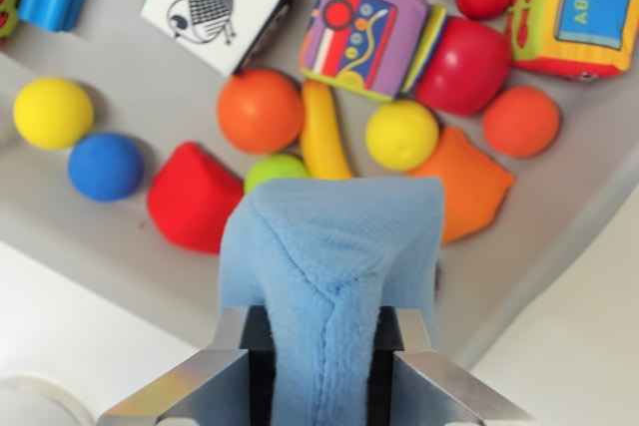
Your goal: Pick an object from the bin
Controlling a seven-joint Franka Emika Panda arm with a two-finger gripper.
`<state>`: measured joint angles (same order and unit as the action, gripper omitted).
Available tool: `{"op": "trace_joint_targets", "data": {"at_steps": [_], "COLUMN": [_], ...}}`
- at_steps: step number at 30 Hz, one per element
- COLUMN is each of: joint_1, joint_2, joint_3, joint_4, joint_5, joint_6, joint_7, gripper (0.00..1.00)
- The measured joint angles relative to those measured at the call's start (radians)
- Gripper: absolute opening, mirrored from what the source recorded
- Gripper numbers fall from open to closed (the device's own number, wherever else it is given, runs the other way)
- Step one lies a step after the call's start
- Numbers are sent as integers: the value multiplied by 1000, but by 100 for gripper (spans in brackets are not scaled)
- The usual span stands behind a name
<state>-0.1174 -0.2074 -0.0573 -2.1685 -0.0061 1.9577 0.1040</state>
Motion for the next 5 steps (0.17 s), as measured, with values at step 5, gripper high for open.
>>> {"op": "trace_joint_targets", "data": {"at_steps": [5], "joint_1": [0], "joint_2": [0], "joint_3": [0], "joint_4": [0], "joint_5": [0], "joint_6": [0], "joint_7": [0], "gripper": [0]}}
